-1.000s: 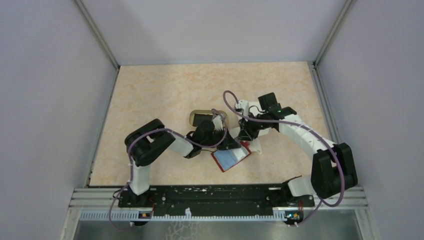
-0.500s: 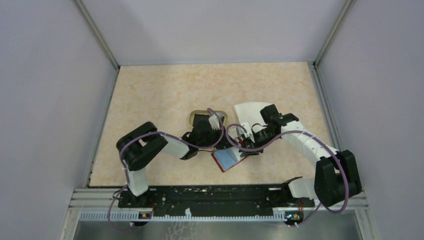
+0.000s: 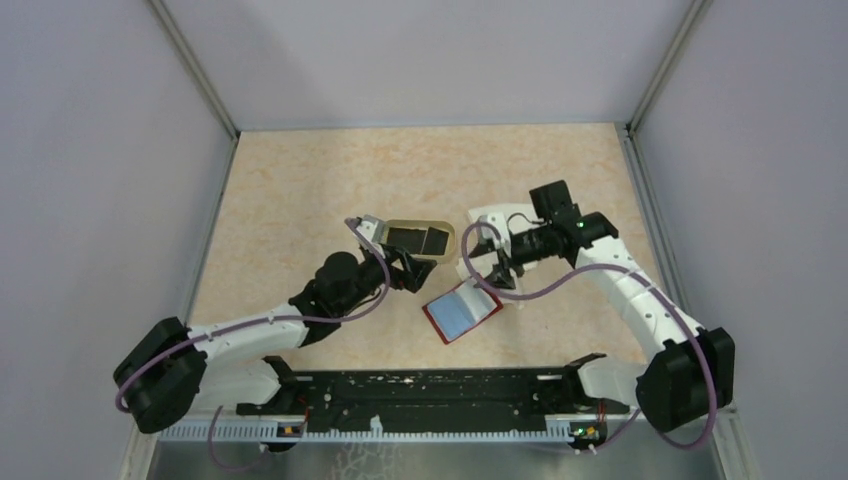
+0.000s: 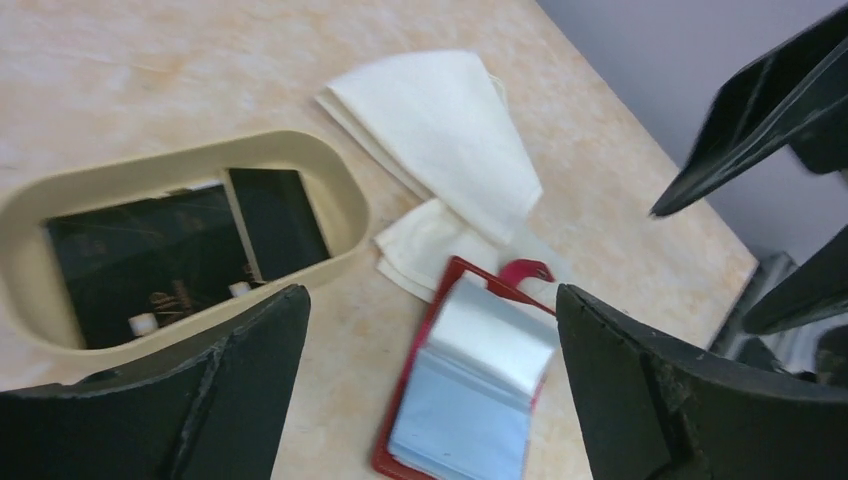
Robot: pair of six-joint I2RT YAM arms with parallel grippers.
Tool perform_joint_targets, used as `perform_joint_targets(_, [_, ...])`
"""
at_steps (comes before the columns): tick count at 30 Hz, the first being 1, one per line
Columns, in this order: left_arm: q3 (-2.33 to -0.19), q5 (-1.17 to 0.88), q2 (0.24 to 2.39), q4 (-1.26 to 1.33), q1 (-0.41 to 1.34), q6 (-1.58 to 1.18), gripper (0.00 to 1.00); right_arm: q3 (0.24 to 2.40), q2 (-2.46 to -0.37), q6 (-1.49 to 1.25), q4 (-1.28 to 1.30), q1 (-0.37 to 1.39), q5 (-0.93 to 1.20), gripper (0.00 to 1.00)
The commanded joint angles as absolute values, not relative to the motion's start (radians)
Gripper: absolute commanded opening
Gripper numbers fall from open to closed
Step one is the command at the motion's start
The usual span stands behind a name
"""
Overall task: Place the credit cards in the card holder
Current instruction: Open the card holder at the center of the board, then pick up the credit card from the storage box.
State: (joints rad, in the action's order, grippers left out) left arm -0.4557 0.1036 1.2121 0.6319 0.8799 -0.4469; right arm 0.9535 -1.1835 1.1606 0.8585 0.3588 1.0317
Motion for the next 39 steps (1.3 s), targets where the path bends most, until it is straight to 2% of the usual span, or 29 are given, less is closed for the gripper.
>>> perform_joint_targets(1, [-0.413, 0.105, 1.124, 0.601, 0.779, -0.354, 0.98, 1.105, -1.251, 0.865, 0.713, 0.357, 1.110, 0.61])
perform_joint_targets(3, [-0.431, -0.046, 1.132, 0.592, 0.686, -0.412, 0.98, 1.130, -1.290, 0.764, 0.681, 0.357, 1.120, 0.62])
perform_joint_targets(6, [-0.475, -0.210, 1.205, 0.583, 0.581, -0.466, 0.98, 1.145, -1.329, 0.798, 0.756, 0.357, 1.039, 0.62])
perform_joint_targets(13, [-0.678, -0.386, 1.478, 0.514, 0.515, -0.542, 0.96, 1.070, -1.333, 0.704, 0.635, 0.332, 0.887, 0.64])
perform_joint_targets(17, [-0.840, -0.330, 1.611, 0.306, 0.505, -0.524, 0.92, 1.107, -1.388, 0.704, 0.667, 0.331, 0.815, 0.64])
perform_joint_targets(19, [-0.913, -0.290, 1.669, 0.214, 0.505, -0.520, 0.87, 1.105, -1.398, 0.709, 0.666, 0.332, 0.795, 0.64])
perform_joint_targets(25, [-1.031, -0.292, 1.806, 0.130, 0.507, -0.520, 0.83, 1.102, -1.409, 0.715, 0.665, 0.332, 0.748, 0.64])
perform_joint_targets(29, [-1.054, -0.326, 1.830, 0.132, 0.508, -0.520, 0.83, 1.095, -1.410, 0.719, 0.658, 0.332, 0.714, 0.64])
perform_joint_targets(39, [-0.983, -0.258, 1.781, 0.167, 0.508, -0.516, 0.84, 1.095, -1.420, 0.723, 0.654, 0.332, 0.705, 0.64])
